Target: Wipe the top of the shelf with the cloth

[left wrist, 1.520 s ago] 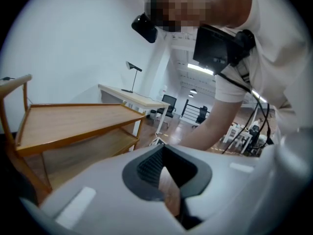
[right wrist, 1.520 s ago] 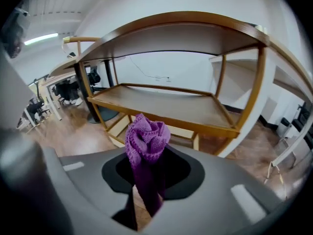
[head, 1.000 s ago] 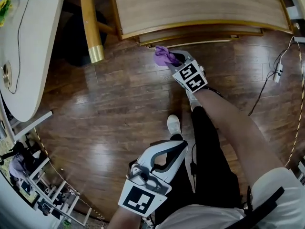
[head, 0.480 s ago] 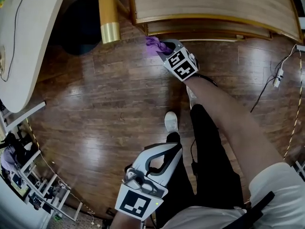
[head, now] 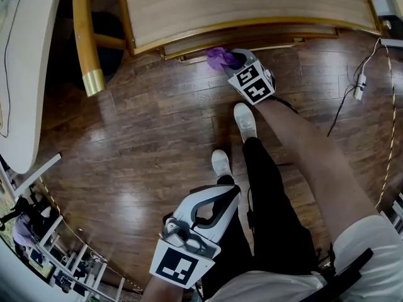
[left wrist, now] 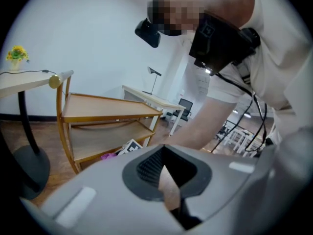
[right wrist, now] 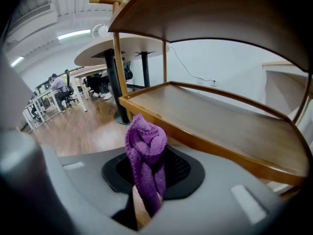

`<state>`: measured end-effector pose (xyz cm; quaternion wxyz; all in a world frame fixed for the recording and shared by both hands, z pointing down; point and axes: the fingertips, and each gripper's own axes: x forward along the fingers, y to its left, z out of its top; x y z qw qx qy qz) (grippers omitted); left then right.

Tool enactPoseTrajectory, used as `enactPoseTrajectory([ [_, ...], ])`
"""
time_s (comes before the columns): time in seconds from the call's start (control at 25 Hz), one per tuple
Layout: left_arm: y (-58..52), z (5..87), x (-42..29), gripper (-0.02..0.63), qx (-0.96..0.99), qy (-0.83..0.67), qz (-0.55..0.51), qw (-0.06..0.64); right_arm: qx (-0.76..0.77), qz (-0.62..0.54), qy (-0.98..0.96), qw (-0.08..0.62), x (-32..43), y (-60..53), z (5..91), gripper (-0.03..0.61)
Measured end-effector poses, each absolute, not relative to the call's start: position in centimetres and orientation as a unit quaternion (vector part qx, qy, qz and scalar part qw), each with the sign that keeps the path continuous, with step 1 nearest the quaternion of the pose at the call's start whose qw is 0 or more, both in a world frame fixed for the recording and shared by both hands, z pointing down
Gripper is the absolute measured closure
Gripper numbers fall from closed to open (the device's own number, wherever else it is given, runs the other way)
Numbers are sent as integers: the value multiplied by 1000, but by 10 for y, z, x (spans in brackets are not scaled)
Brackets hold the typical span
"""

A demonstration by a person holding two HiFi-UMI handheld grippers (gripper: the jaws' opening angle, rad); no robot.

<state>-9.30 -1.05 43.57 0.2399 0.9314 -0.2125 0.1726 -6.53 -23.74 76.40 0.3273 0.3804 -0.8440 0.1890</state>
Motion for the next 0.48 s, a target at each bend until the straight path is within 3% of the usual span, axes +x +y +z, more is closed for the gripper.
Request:
enactPoseTrajectory([
  [0.48,-23,436,-17,592,947,-117,199,224,480,213,-779,342,126,-231,766,488],
])
